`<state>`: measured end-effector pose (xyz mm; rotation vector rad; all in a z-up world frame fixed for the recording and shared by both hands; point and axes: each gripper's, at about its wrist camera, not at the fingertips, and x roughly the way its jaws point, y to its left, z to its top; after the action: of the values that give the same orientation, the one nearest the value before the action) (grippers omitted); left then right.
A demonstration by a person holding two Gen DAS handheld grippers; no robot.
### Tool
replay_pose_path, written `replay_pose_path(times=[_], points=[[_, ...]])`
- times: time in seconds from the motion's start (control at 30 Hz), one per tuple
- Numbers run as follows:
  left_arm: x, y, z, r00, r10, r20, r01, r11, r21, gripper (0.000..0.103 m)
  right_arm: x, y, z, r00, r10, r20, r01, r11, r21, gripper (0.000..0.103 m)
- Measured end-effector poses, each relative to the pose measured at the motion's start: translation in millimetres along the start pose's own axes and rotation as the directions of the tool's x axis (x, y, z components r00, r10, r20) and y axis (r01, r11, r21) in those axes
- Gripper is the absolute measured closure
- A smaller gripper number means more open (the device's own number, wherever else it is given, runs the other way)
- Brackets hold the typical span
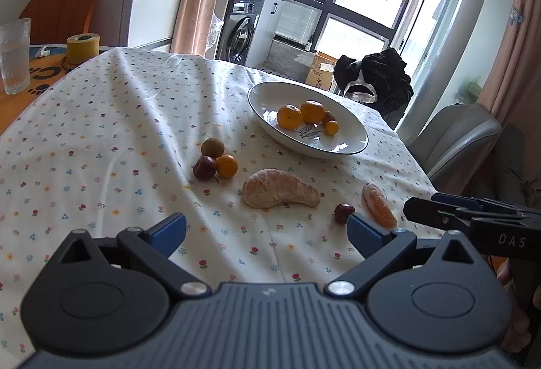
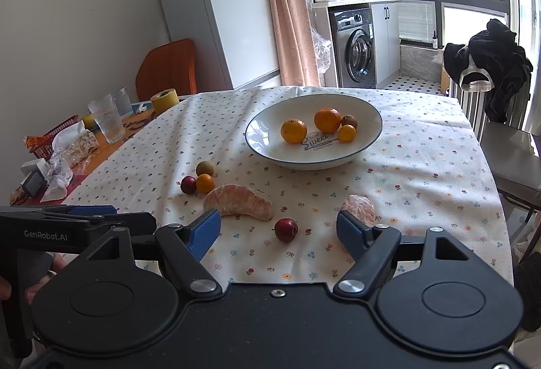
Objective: Organize fruits
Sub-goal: 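Pull both open tools back from the bowl toward the remaining fruit, then move left tool to the large mandarin segment while right tool approaches the red plum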
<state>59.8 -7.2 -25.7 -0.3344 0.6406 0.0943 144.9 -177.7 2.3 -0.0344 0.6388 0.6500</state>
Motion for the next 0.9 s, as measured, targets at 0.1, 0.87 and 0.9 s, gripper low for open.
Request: replay_pose_path(times=[0.1, 0.87, 0.9], points=[[1, 1, -2, 1.000, 0.020, 0.019, -0.019, 0.999, -0.040, 0.003, 1, -2, -2, 1.000, -0.005, 0.001, 0.005, 1.000, 0.004, 0.029], [31, -3, -15, 0.999, 0.039, -0.020, -0.041, 0.994, -0.106, 0.003, 19, -17, -14, 1.000, 0.008, -0.022, -0.008, 1.000, 0.030, 0.034], [30, -4, -12, 0.999, 0.037, -0.015, -0.038, 0.994, -0.101, 0.003, 20, -16, -14, 1.000, 0.013, -0.022, -0.012, 1.000, 0.027, 0.034]])
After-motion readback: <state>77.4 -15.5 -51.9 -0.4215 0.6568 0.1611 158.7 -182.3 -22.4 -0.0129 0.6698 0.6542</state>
